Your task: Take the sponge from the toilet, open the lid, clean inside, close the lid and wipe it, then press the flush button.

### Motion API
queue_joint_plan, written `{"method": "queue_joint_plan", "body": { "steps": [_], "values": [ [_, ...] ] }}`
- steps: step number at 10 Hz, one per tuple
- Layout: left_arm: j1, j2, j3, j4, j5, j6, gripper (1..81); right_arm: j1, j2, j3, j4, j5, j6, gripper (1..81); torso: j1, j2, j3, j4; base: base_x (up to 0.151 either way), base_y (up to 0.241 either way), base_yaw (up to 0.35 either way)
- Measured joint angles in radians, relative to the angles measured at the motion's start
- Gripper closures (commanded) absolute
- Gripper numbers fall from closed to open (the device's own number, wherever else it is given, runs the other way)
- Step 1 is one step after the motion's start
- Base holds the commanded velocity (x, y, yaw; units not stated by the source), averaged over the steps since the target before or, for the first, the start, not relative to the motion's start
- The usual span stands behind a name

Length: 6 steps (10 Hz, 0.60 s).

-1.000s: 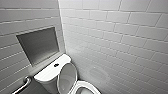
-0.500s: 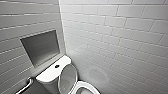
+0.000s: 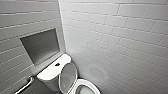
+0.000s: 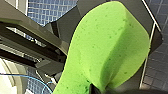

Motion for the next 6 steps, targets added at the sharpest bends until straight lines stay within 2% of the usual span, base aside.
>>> {"method": "queue_joint_plan", "body": {
  "steps": [3,4,5,6],
  "values": [
    [0.011,0.076,-0.172,-0.007,0.0,-0.017,1.0,0.004,0.005,-0.001,0.0,-0.016,0.0,81.1,0.0,-0.003,0.0,0.0,0.0,0.0,0.0],
    [0.027,0.105,-0.235,-0.041,0.023,-0.015,1.0,0.005,0.005,-0.002,-0.001,-0.016,0.0,81.1,0.0,-0.003,0.0,0.0,0.0,0.0,0.0],
    [0.049,0.148,-0.29,-0.11,0.063,0.033,1.0,0.005,0.006,-0.002,-0.001,-0.016,0.0,81.1,0.0,-0.003,0.0,0.0,0.0,0.0,0.0],
    [0.076,0.189,-0.316,-0.195,0.084,0.126,1.0,0.005,0.006,-0.002,0.0,-0.016,0.0,81.1,0.0,-0.003,0.0,0.0,0.0,0.0,0.0]
  ]
}}
